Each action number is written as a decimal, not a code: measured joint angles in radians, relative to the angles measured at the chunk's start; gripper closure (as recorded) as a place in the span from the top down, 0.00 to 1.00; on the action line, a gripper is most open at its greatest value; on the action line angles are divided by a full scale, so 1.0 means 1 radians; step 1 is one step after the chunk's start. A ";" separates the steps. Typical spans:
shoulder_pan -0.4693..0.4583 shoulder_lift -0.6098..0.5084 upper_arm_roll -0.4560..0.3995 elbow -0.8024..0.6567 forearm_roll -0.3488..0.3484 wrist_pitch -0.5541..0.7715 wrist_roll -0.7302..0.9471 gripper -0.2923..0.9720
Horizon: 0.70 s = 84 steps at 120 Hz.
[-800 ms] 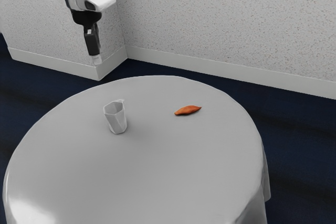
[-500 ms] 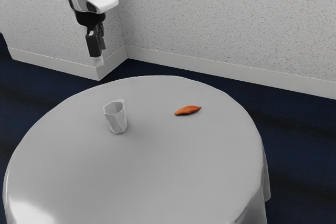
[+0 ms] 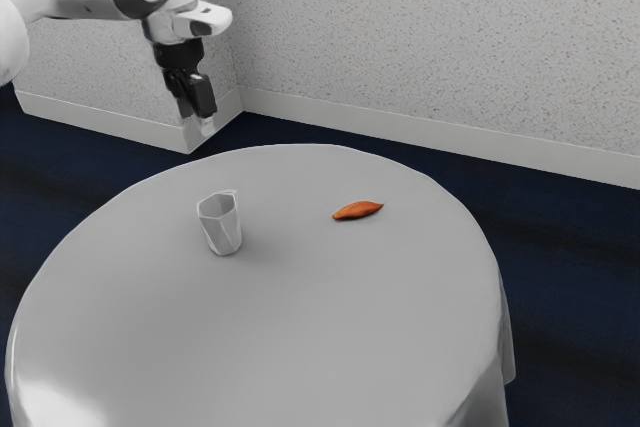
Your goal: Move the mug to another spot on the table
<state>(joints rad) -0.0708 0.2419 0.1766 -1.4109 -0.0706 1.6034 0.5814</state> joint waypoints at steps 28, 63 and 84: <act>0.013 0.069 0.023 0.006 -0.015 0.017 -0.171 0.77; 0.017 0.223 0.051 0.056 -0.035 0.194 -0.373 0.77; 0.032 0.320 0.059 0.076 -0.087 0.283 -0.463 0.77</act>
<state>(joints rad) -0.0390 0.5620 0.2357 -1.3353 -0.1575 1.8861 0.1180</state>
